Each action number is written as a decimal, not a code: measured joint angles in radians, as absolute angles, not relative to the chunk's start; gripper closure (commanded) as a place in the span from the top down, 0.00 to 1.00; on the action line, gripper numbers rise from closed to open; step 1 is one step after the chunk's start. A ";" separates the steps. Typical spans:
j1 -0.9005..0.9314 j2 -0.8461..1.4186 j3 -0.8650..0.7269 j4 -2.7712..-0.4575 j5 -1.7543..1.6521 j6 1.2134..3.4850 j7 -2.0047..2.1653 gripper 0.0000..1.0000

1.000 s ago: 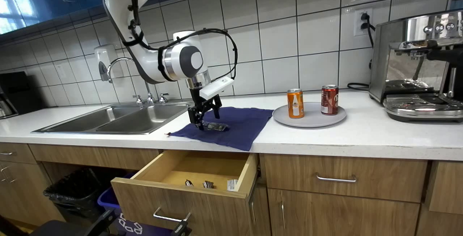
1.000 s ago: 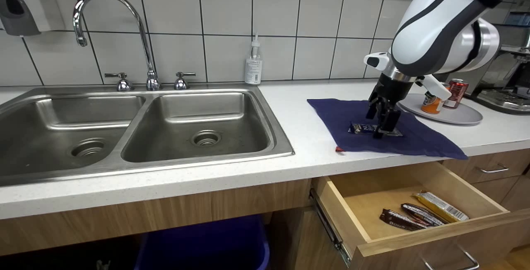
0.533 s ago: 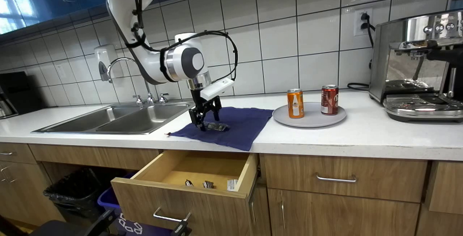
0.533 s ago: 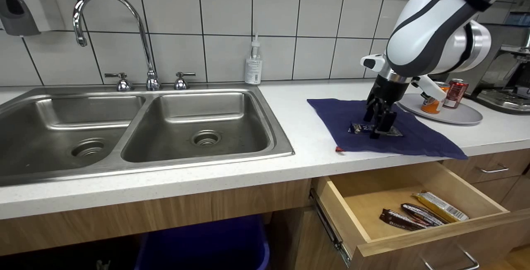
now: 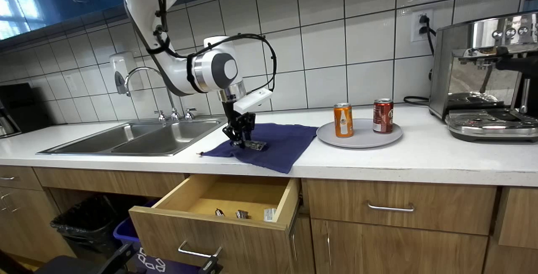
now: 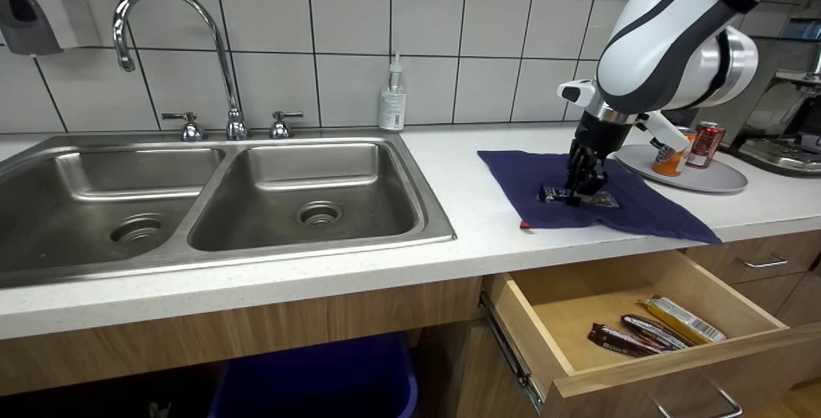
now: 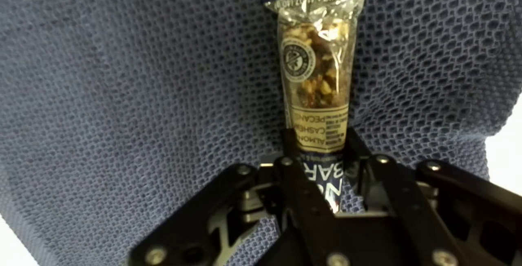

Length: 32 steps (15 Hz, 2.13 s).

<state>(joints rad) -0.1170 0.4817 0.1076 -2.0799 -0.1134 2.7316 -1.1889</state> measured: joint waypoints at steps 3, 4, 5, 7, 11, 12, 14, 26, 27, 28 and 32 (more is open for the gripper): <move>-0.117 0.482 0.106 -2.079 -0.113 2.732 -1.189 0.08; -0.117 0.482 0.106 -2.079 -0.113 2.732 -1.189 0.08; -0.117 0.482 0.105 -2.079 -0.113 2.732 -1.189 0.08; -0.117 0.481 0.103 -2.079 -0.113 2.732 -1.189 0.08; -0.124 0.477 0.101 -2.084 -0.113 2.735 -1.189 0.08; -0.127 0.474 0.101 -2.087 -0.113 2.737 -1.190 0.08; -0.133 0.468 0.101 -2.097 -0.113 2.740 -1.190 0.08; -0.151 0.377 0.101 -2.212 -0.113 2.799 -1.193 0.08; -0.152 0.369 0.101 -2.220 -0.112 2.804 -1.193 0.08; -0.152 0.362 0.101 -2.226 -0.112 2.808 -1.193 0.08; -0.155 0.341 0.101 -2.243 -0.111 2.820 -1.193 0.25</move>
<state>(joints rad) -0.1548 0.3407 0.1014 -2.2433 -0.1114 2.8203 -1.1931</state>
